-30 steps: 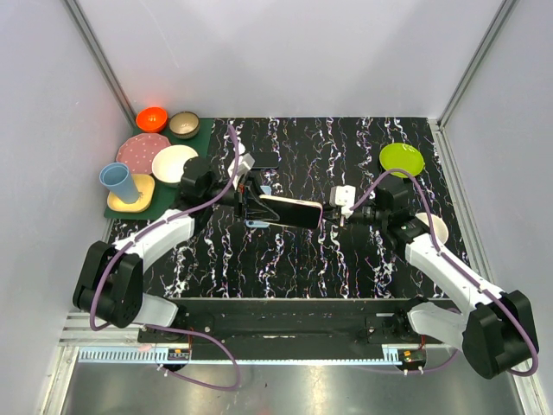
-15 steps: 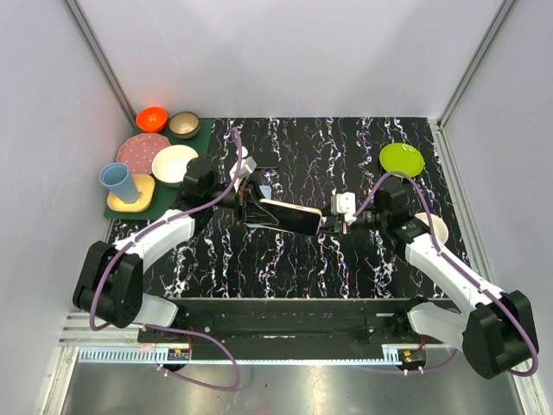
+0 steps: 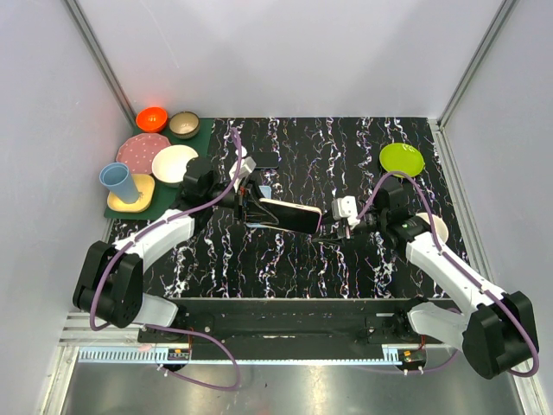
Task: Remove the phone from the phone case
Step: Remove the phone case from the phone.
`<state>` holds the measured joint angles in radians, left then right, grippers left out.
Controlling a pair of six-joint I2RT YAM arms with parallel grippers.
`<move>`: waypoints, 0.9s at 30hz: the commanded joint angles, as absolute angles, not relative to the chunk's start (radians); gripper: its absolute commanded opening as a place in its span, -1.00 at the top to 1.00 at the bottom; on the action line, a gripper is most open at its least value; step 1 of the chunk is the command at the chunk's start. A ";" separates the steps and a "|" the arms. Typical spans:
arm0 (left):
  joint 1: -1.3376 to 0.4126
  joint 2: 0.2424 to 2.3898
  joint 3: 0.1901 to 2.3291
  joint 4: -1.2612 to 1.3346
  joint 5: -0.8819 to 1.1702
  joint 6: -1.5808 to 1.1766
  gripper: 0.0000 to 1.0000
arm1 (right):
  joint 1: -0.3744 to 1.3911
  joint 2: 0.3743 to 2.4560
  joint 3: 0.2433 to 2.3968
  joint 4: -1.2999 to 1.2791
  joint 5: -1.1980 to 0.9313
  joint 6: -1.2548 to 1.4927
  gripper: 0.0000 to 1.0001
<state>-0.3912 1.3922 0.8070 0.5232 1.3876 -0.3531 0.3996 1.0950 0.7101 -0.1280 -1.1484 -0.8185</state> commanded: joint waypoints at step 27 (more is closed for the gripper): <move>-0.396 1.368 0.851 0.581 1.402 -0.324 1.00 | 0.403 1.074 0.689 0.095 -1.019 -0.776 0.63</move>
